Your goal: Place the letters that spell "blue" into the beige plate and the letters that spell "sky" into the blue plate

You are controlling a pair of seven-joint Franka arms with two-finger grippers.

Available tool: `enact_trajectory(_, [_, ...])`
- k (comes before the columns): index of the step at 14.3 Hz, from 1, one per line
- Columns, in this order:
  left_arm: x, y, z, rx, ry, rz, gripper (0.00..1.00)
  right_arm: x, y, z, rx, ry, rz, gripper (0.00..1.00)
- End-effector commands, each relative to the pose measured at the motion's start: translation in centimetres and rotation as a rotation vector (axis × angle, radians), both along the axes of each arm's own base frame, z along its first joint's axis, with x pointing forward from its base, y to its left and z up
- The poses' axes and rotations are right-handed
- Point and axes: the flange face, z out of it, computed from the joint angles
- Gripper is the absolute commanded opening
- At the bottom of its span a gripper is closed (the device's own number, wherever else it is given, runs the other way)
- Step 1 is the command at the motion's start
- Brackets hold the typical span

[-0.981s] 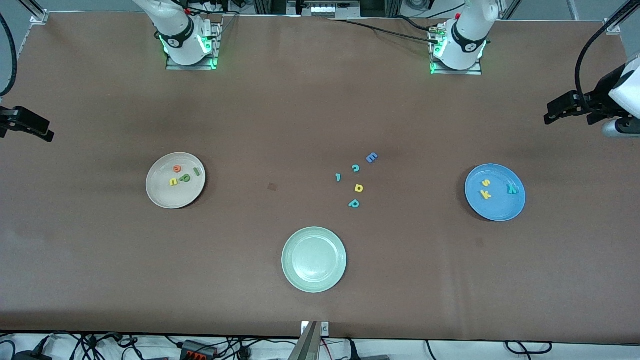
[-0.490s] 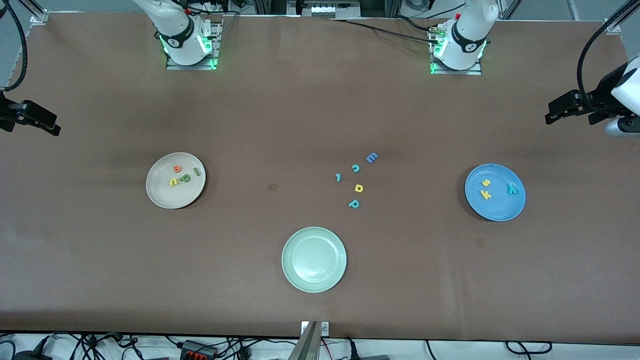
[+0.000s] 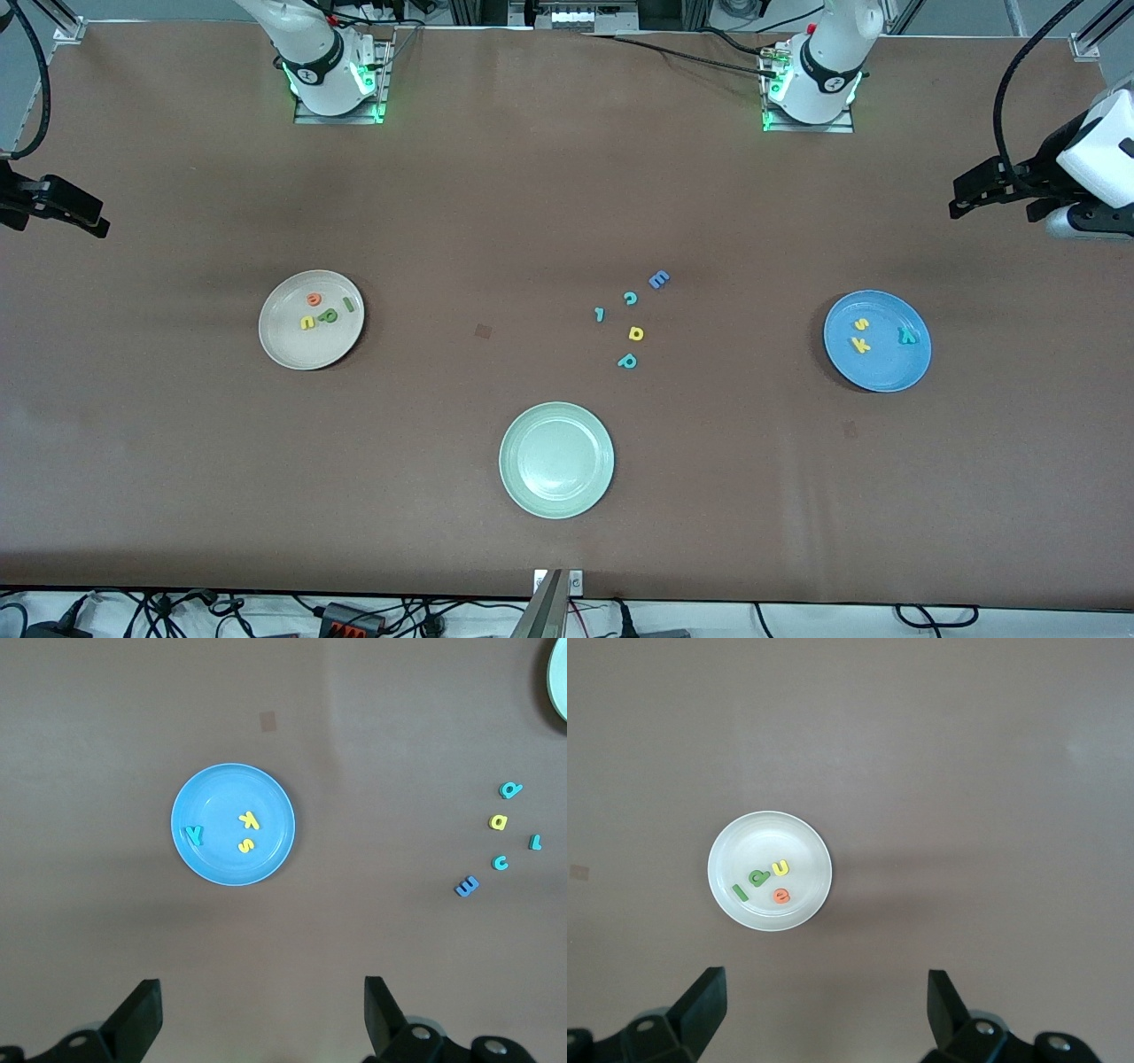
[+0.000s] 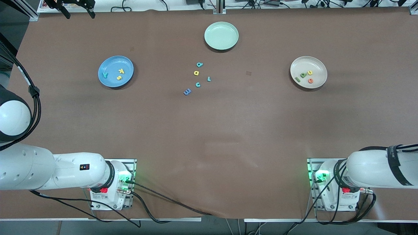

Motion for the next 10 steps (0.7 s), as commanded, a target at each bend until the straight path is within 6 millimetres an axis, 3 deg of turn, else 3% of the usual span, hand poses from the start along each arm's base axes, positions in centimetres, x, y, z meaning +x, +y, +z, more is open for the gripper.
enact_trajectory(1, [-0.27, -0.16, 0.86, -0.028, -0.013, -0.007, 1.0, -0.76, -0.15, 0.3, 0.038, -0.01, 0.008, 1.0])
enact_trajectory(10, [-0.32, -0.65, 0.76, -0.059, -0.013, -0.044, 1.0, -1.52, 0.27, 0.89, 0.034, 0.006, 0.027, 1.0])
